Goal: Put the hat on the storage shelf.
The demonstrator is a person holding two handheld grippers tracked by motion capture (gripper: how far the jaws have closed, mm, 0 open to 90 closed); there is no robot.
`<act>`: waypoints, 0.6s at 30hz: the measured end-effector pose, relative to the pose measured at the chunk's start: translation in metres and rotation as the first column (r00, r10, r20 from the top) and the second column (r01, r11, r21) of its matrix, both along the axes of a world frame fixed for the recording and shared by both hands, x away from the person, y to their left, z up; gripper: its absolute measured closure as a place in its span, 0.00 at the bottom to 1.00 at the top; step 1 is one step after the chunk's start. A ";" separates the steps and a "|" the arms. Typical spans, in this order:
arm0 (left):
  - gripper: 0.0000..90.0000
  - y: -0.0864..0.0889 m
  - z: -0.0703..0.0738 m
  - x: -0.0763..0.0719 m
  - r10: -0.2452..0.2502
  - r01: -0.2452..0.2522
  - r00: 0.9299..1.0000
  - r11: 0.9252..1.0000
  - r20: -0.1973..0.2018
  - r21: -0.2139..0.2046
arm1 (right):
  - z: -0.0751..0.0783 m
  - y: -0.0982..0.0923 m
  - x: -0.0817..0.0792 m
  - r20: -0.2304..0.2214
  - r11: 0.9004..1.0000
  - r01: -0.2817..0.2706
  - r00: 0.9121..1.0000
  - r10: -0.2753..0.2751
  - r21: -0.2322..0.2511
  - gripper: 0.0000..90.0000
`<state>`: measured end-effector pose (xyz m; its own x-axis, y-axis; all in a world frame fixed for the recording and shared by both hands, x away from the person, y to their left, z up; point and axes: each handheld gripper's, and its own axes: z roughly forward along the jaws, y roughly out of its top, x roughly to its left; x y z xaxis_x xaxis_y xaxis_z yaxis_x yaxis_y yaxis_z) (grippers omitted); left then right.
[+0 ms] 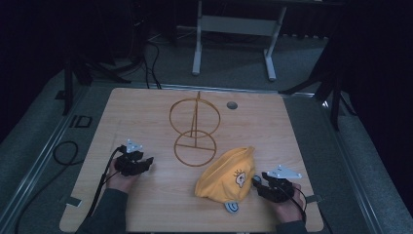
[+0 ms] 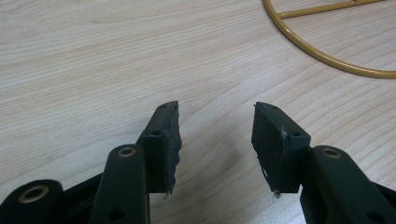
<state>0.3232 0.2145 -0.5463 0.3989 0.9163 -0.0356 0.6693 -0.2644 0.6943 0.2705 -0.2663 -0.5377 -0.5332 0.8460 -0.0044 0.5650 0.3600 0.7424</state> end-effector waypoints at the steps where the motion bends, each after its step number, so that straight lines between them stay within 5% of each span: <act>1: 0.58 -0.001 0.000 0.000 0.000 0.000 1.000 1.000 0.001 0.004 | -0.001 0.000 0.000 -0.003 1.000 -0.003 1.000 0.003 -0.001 0.54; 12: 0.57 -0.005 -0.002 -0.001 -0.003 0.003 1.000 1.000 -0.003 0.024 | -0.004 0.002 -0.004 -0.011 0.997 -0.051 0.999 0.051 -0.065 0.40; 18: 0.57 -0.005 -0.003 -0.001 -0.002 0.002 1.000 1.000 -0.006 0.023 | -0.010 0.003 0.000 -0.030 0.991 -0.081 0.996 0.079 -0.105 0.41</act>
